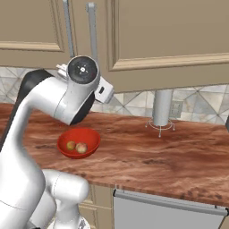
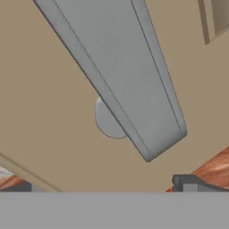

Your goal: Open the cabinet. Pick the apple and peach from the cabinet and place them into the bowl. Then close the cabinet.

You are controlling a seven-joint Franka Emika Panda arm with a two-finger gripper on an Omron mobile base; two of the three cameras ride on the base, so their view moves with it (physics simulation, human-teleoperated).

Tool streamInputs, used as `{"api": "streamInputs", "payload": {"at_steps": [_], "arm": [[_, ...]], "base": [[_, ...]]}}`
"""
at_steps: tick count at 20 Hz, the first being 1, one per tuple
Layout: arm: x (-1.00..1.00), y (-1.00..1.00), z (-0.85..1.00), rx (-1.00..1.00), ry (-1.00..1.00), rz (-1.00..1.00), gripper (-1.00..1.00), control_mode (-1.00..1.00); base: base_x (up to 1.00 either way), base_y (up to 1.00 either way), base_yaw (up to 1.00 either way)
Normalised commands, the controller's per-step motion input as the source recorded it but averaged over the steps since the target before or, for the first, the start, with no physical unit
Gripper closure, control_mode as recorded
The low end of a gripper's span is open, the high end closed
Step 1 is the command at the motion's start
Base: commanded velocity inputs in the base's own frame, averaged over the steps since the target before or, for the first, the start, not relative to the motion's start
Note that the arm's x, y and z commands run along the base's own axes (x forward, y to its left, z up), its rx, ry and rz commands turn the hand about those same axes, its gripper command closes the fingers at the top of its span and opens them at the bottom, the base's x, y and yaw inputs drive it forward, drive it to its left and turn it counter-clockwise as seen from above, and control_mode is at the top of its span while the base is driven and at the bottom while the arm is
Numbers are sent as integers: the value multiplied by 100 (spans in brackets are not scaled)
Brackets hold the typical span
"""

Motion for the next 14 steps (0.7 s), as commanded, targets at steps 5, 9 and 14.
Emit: {"api": "streamInputs", "payload": {"at_steps": [5,9,14], "arm": [[86,-1,-24,3,-25,0,-100,-100],[88,0,-2,8,-41,0,-100,-100],[81,0,0,18,-46,6,-100,-100]], "base": [[0,0,0],[0,0,0],[0,0,0]]}}
